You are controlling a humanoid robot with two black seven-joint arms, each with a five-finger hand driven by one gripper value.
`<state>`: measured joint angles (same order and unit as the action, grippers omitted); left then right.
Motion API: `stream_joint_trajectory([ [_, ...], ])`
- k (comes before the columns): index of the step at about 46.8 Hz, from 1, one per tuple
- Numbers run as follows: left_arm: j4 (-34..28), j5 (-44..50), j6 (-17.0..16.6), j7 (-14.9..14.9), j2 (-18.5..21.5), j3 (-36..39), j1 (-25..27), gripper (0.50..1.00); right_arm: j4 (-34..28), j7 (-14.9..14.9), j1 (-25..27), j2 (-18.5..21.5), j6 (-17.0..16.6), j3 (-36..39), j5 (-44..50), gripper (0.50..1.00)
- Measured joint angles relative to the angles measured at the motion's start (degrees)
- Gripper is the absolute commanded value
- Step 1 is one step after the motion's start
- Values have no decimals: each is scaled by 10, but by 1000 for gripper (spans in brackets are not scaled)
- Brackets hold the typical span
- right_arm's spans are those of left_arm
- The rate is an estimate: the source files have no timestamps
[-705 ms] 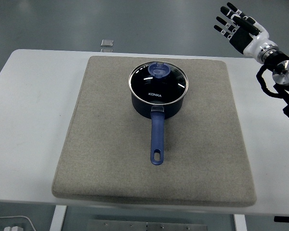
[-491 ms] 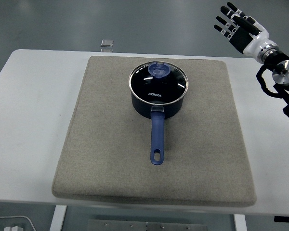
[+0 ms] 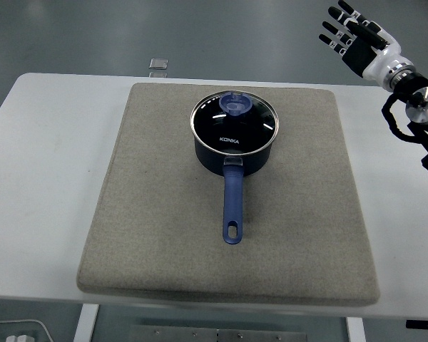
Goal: Lift the pot lid and place it to the right of the pot.
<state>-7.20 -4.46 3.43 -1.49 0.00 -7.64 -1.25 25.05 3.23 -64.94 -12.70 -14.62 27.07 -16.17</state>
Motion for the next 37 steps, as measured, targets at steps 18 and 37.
stream_joint_trajectory([
  [18, 0, 0, 0, 0, 0, 0, 0, 1000, 0, 1, 1, -4, -3, -5, 5, 913],
  [37, 0, 0, 0, 0, 0, 0, 0, 1000, 0, 11, -2, -3, -5, -8, 49, 913],
])
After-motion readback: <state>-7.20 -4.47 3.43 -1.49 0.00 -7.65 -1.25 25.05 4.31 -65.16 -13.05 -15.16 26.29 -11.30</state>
